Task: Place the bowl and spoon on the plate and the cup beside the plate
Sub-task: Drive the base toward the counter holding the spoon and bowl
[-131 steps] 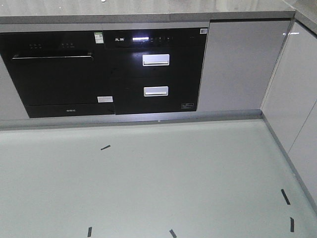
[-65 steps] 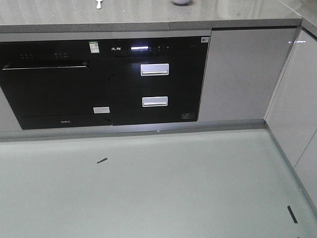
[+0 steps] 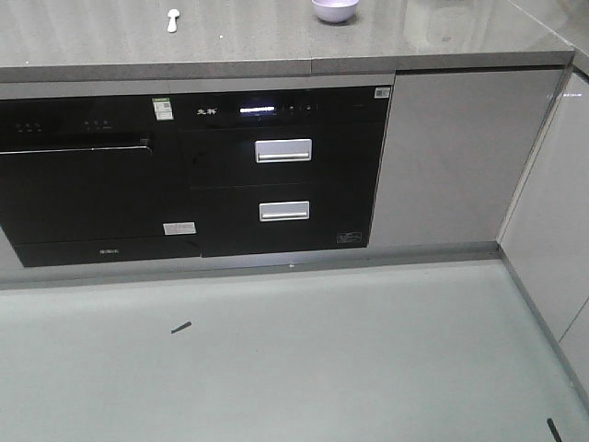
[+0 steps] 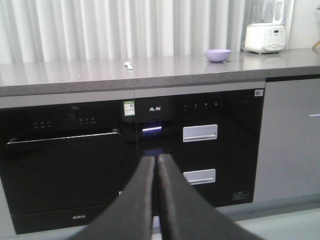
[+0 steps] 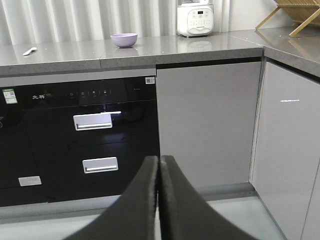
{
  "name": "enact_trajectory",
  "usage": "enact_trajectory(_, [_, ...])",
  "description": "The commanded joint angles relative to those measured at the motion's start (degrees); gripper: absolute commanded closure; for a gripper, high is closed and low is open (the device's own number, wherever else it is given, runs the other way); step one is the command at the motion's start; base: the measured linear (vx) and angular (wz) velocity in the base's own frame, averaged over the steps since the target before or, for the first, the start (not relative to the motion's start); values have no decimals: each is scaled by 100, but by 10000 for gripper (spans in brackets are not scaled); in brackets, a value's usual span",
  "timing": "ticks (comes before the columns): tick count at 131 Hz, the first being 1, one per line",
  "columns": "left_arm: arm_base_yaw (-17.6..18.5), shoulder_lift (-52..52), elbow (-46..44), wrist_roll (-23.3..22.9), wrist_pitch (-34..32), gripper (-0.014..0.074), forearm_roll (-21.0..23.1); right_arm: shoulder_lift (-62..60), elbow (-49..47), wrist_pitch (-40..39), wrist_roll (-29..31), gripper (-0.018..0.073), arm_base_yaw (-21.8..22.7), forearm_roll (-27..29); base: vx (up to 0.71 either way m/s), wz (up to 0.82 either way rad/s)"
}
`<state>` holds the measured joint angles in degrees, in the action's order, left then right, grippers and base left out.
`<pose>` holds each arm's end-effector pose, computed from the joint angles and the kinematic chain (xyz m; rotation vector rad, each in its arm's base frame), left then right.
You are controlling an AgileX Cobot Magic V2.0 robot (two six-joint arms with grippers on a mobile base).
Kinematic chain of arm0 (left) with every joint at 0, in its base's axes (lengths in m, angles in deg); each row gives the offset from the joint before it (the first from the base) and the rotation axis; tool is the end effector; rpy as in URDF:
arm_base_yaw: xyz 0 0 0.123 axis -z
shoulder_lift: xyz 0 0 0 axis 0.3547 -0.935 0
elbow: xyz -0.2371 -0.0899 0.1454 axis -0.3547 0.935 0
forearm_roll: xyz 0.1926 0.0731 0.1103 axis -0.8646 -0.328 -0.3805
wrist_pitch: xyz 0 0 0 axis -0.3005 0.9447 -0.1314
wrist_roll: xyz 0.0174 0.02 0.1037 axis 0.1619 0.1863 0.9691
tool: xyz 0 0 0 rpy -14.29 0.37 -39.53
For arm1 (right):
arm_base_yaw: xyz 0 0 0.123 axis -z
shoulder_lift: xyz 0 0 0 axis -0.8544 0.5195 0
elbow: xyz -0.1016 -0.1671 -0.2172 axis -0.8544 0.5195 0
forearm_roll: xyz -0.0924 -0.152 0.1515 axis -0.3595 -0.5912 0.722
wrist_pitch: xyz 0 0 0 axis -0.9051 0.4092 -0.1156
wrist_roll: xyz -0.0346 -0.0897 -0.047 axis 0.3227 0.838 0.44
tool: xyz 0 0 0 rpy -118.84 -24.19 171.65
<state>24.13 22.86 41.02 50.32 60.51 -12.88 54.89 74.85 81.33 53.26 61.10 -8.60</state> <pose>0.0470 -0.0018 0.1971 0.0224 1.5888 -0.0575 0.0467 -0.0017 0.1897 0.0785 1.6453 0.0129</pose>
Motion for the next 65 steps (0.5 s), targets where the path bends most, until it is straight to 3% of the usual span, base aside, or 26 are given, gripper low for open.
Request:
enact_trajectory(1, [1, 92, 59, -46, -388, 603, 41, -13, 36, -427, 24, 568, 34, -46, 23, -2])
enact_trajectory(65, [1, 92, 59, -46, -388, 603, 41, -13, 36, -427, 24, 568, 34, -46, 23, -1])
